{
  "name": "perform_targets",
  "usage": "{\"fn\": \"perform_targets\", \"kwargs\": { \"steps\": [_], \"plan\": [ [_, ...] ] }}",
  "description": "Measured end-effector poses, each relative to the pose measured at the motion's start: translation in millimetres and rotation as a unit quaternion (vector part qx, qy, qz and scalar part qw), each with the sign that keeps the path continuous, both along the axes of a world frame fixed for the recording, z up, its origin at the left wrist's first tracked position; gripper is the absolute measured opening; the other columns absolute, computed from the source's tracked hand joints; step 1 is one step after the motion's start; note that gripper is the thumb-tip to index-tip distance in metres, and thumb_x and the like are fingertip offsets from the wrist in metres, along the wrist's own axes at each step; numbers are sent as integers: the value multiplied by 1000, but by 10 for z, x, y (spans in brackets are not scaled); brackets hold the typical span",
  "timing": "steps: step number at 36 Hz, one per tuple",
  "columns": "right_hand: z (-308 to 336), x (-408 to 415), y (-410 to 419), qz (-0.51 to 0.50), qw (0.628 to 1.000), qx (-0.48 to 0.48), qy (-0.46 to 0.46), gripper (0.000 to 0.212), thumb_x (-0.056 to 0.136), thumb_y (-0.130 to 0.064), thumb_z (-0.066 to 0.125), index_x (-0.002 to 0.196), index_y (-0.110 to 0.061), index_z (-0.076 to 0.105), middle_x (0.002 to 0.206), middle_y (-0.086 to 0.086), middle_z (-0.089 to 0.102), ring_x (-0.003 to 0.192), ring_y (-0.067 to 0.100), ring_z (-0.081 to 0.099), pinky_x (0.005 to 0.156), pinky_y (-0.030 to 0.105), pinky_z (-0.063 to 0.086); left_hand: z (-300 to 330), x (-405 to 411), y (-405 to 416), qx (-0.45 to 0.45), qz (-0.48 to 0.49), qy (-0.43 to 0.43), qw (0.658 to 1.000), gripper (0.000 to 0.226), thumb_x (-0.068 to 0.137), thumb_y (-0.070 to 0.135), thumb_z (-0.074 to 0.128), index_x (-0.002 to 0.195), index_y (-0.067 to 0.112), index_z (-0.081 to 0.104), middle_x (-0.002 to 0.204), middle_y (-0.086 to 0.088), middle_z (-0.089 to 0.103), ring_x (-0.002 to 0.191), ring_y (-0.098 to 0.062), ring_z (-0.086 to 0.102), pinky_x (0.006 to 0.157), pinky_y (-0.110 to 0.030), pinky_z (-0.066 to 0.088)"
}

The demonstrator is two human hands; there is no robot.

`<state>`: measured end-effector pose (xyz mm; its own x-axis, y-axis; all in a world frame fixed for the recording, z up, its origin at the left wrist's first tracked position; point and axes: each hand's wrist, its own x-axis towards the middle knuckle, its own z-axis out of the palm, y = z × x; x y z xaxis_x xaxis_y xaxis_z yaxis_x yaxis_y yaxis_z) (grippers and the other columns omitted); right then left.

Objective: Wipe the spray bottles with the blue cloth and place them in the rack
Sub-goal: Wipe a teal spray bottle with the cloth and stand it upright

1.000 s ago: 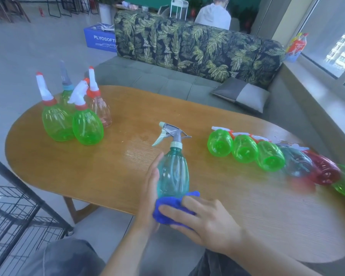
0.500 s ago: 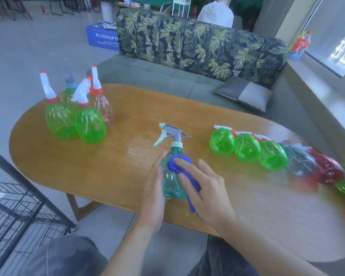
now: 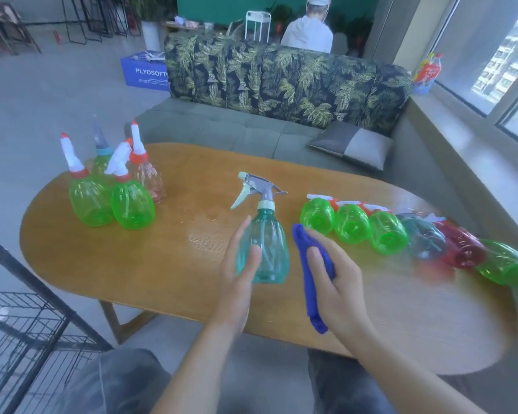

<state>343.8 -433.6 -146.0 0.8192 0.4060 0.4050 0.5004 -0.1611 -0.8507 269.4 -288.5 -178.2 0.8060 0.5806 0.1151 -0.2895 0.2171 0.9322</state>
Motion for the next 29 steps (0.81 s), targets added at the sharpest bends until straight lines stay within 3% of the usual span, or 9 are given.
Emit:
{"fn": "perform_targets", "kwargs": {
  "steps": [2, 5, 9, 13, 15, 19, 21, 26, 29],
  "plan": [
    [66, 67, 36, -14, 996, 18, 92, 27, 107, -45, 50, 128, -46, 68, 95, -21, 71, 91, 10, 65, 86, 37, 53, 106, 10, -32, 11, -12, -4, 1000, 81, 82, 62, 86, 154, 48, 52, 159, 13, 55, 149, -20, 52, 121, -64, 42],
    [127, 68, 76, -8, 988, 42, 145, 33, 101, -54, 49, 125, -44, 69, 78, -16, 65, 78, 17, 59, 79, 42, 46, 282, 59, -79, 31, -28, -7, 999, 88, 76, 41, 92, 154, 46, 52, 156, 10, 59, 145, -22, 56, 120, -62, 45],
    [312, -13, 69, -10, 980, 107, 168, 28, 103, -49, 49, 122, -44, 70, 84, -16, 65, 79, 21, 59, 79, 42, 43, 522, 137, -125, 36, -53, -17, 998, 87, 77, 38, 90, 154, 50, 50, 154, 7, 61, 143, -23, 59, 117, -63, 47],
    [497, -42, -11, -30, 978, 137, 156, 30, 104, -49, 49, 126, -41, 68, 95, -5, 69, 85, 24, 61, 81, 50, 49, 708, 234, -193, 33, -66, -34, 997, 84, 81, 42, 88, 154, 55, 48, 159, 6, 55, 147, -25, 54, 120, -65, 44],
    [568, -46, -70, -43, 976, 150, 154, 32, 103, -51, 48, 127, -41, 67, 95, -2, 68, 85, 25, 60, 80, 53, 49, 792, 280, -255, 43, -70, -43, 996, 83, 83, 40, 88, 155, 51, 48, 157, 14, 57, 147, -18, 55, 119, -55, 47],
    [749, -10, -215, -66, 972, 170, 148, 40, 98, -60, 49, 132, -43, 64, 101, -4, 63, 95, 26, 56, 83, 48, 43, 996, 374, -397, 103, -78, -57, 990, 71, 95, 37, 78, 158, 45, 45, 148, 41, 54, 142, 10, 49, 111, -20, 45],
    [844, -1, -292, -75, 972, 176, 137, 39, 100, -58, 48, 132, -43, 64, 101, -6, 63, 95, 25, 56, 82, 48, 42, 1108, 403, -481, 124, -86, -55, 987, 64, 100, 44, 71, 158, 46, 44, 149, 44, 51, 143, 17, 43, 109, -13, 41],
    [995, -62, -457, -112, 966, 196, 126, 38, 102, -56, 48, 135, -45, 62, 110, 3, 69, 99, 26, 59, 86, 54, 45, 1267, 474, -640, 156, -122, -54, 979, 61, 104, 46, 61, 162, 46, 40, 161, 34, 45, 150, 11, 39, 121, -25, 36],
    [1073, -124, -570, -136, 964, 196, 117, 38, 101, -57, 49, 134, -46, 63, 113, 6, 70, 103, 28, 61, 94, 65, 49, 1351, 471, -745, 171, -135, -66, 974, 57, 104, 46, 57, 160, 47, 43, 157, 39, 46, 147, 16, 38, 117, -18, 34]
  ]
}}
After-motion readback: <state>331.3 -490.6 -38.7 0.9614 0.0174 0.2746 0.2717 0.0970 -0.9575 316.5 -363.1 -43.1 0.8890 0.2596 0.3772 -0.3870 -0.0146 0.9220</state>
